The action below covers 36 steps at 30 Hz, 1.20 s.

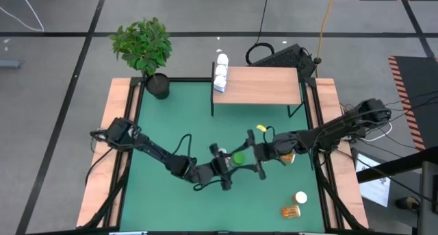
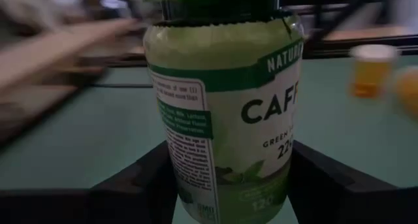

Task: Pick and place medicine bottles onto shelf by color
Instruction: Put the green pill bottle on the shelf

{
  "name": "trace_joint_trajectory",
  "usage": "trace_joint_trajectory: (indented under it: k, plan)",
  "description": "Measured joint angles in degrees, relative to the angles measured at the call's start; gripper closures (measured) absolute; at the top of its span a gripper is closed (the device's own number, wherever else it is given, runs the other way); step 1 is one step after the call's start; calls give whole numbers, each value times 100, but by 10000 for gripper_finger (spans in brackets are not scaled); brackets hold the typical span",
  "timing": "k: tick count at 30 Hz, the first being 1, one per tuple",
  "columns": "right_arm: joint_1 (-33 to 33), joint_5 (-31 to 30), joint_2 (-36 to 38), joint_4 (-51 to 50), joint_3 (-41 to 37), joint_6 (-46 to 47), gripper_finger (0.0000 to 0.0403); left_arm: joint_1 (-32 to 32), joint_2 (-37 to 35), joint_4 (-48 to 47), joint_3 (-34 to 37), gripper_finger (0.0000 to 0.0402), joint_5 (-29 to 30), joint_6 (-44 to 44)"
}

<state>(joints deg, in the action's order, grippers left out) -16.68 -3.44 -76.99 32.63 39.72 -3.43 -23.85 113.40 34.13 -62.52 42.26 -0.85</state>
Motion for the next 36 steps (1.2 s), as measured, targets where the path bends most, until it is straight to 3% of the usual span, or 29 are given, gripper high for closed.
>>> trace_joint_trajectory:
  k: [3, 6, 18, 21, 29, 36]
  plan:
    - [-28, -404, 82, -63, 0, 208, 133, -112, 0, 0, 0, 177, 827, 120]
    - [-59, -433, 81, -61, 0, 262, 134, -173, 0, 3, 0, 178, 1253, 263]
    - [-64, -715, 79, 59, 0, 430, 211, -138, -4, 51, -4, 173, 1393, 228]
    - [-64, -730, 79, 54, 0, 439, 214, -116, -9, 53, -4, 166, 1263, 183]
    - [-5, -644, 231, -133, 0, 143, 211, -115, -42, 44, -4, 74, 900, -83]
    - [622, -670, 1071, -789, 0, -533, 209, -23, -570, -1525, -7, 19, 918, -850]
